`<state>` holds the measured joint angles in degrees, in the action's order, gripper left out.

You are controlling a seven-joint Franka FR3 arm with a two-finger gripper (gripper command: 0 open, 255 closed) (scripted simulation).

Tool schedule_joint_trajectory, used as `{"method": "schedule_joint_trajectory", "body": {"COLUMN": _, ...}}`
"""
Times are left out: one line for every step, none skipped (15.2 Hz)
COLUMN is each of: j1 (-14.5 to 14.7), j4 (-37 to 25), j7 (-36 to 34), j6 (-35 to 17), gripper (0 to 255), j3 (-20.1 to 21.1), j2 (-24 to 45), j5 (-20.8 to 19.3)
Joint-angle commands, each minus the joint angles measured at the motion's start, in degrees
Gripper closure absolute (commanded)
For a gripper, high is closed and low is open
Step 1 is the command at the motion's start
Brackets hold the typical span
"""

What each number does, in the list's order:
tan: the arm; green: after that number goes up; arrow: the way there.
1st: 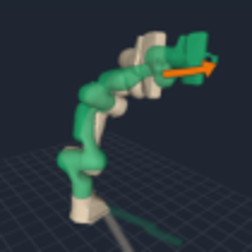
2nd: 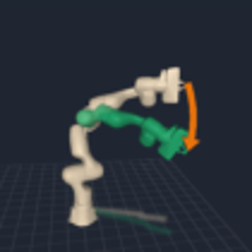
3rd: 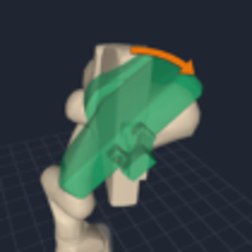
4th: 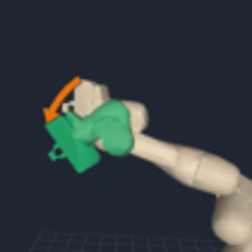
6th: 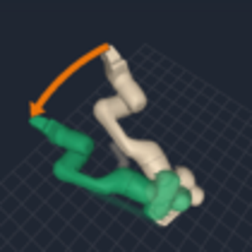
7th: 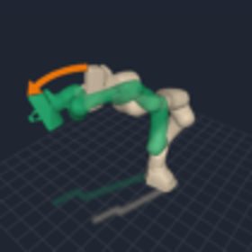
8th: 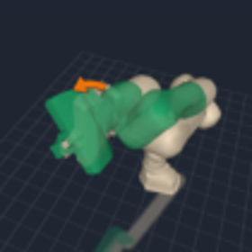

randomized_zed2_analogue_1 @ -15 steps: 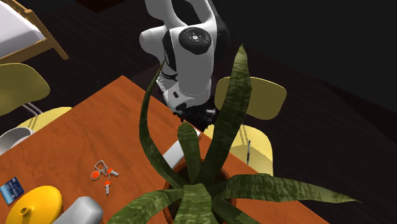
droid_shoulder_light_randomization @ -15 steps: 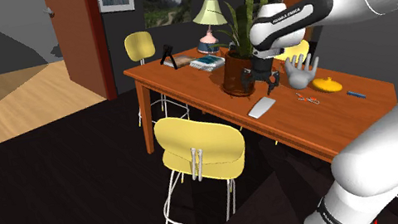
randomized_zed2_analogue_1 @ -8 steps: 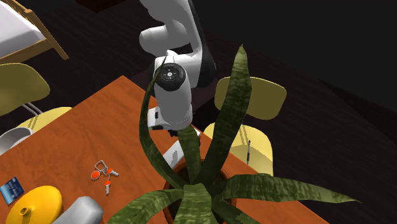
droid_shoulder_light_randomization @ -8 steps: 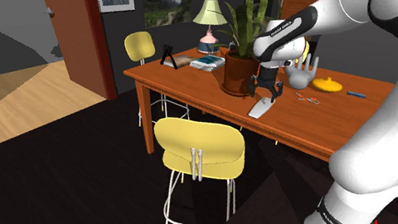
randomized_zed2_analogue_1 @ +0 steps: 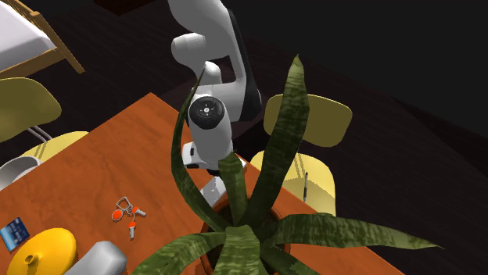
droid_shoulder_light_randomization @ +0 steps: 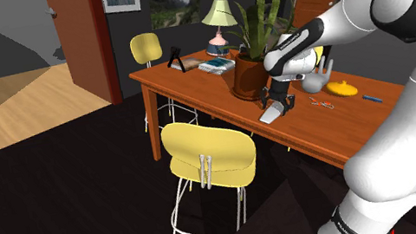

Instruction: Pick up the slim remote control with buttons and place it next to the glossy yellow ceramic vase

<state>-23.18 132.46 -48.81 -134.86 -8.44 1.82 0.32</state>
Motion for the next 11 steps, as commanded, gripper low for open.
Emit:
{"method": "schedule_joint_trajectory", "body": {"j1": -0.02, "j4": 0.1, "j7": 0.07, "j6": -0.57, "gripper": 0, "j3": -0.01, "j2": 0.45, "j5": 0.1}}
{"method": "schedule_joint_trajectory", "body": {"j1": -0.02, "j4": 0.1, "j7": 0.07, "j6": -0.57, "gripper": 0, "j3": -0.01, "j2": 0.45, "j5": 0.1}}
{"method": "schedule_joint_trajectory", "body": {"j1": -0.02, "j4": 0.1, "j7": 0.07, "j6": -0.57, "gripper": 0, "j3": -0.01, "j2": 0.45, "j5": 0.1}}
{"method": "schedule_joint_trajectory", "body": {"j1": -0.02, "j4": 0.1, "j7": 0.07, "j6": -0.57, "gripper": 0, "j3": -0.01, "j2": 0.45, "j5": 0.1}}
{"method": "schedule_joint_trajectory", "body": {"j1": -0.02, "j4": 0.1, "j7": 0.07, "j6": -0.57, "gripper": 0, "j3": -0.01, "j2": 0.45, "j5": 0.1}}
{"method": "schedule_joint_trajectory", "body": {"j1": -0.02, "j4": 0.1, "j7": 0.07, "j6": -0.57, "gripper": 0, "j3": -0.01, "j2": 0.45, "j5": 0.1}}
{"method": "schedule_joint_trajectory", "body": {"j1": -0.02, "j4": 0.1, "j7": 0.07, "j6": -0.56, "gripper": 0, "j3": -0.01, "j2": 0.44, "j5": 0.1}}
{"method": "schedule_joint_trajectory", "body": {"j1": -0.02, "j4": 0.1, "j7": 0.07, "j6": -0.56, "gripper": 255, "j3": -0.01, "j2": 0.44, "j5": 0.1}}
{"method": "schedule_joint_trajectory", "body": {"j1": -0.02, "j4": 0.1, "j7": 0.07, "j6": -0.56, "gripper": 255, "j3": -0.01, "j2": 0.44, "j5": 0.1}}
{"method": "schedule_joint_trajectory", "body": {"j1": -0.01, "j4": 0.09, "j7": 0.07, "j6": -0.56, "gripper": 255, "j3": -0.01, "j2": 0.45, "j5": 0.1}}
{"method": "schedule_joint_trajectory", "body": {"j1": -0.01, "j4": 0.09, "j7": 0.07, "j6": -0.56, "gripper": 255, "j3": -0.01, "j2": 0.45, "j5": 0.1}}
